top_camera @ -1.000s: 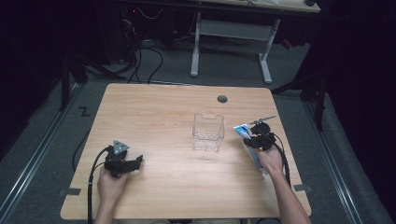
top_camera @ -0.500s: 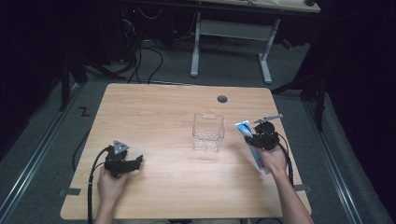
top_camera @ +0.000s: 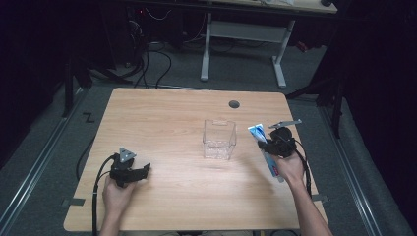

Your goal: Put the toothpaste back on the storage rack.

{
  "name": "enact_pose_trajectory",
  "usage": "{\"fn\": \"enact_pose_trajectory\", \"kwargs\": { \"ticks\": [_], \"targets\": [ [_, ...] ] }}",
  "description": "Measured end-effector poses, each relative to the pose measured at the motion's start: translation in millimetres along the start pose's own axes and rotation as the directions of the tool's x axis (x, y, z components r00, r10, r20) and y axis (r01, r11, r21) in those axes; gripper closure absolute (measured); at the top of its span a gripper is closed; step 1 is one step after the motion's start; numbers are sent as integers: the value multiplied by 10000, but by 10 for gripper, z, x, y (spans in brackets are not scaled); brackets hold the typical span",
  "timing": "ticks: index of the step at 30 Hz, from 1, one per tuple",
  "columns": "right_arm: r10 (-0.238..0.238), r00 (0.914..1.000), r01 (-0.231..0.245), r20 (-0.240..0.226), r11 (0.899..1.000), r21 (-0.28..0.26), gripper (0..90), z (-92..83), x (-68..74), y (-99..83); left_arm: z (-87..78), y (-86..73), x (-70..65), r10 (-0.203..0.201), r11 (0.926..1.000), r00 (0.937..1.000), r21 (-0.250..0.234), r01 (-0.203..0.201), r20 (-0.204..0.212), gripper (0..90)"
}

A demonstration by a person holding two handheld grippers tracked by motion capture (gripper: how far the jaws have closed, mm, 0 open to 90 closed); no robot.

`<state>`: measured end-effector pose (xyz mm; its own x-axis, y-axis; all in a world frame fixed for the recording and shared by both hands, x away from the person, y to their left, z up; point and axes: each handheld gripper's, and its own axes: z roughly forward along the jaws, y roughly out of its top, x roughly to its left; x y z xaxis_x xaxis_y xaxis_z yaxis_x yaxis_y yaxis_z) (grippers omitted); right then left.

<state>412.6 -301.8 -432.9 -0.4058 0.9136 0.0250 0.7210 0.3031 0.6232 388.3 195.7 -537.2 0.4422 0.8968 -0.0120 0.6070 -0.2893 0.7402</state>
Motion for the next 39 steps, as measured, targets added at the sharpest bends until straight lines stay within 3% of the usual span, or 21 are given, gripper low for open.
{"fn": "enact_pose_trajectory", "kwargs": {
  "ticks": [14,29,39],
  "targets": [
    [-257,9996,253,-68,9983,-524,727,-166,50,80,0,0,1,-2,10000,10000,-2,2,9,250],
    [-644,9977,616,-215,9915,-1143,727,-312,214,147,0,0,1,0,10000,10000,-2,0,9,250],
    [-826,9961,780,-300,9883,-1314,737,-365,255,167,0,0,0,-2,10000,10000,-1,2,3,250]
  ]
}}
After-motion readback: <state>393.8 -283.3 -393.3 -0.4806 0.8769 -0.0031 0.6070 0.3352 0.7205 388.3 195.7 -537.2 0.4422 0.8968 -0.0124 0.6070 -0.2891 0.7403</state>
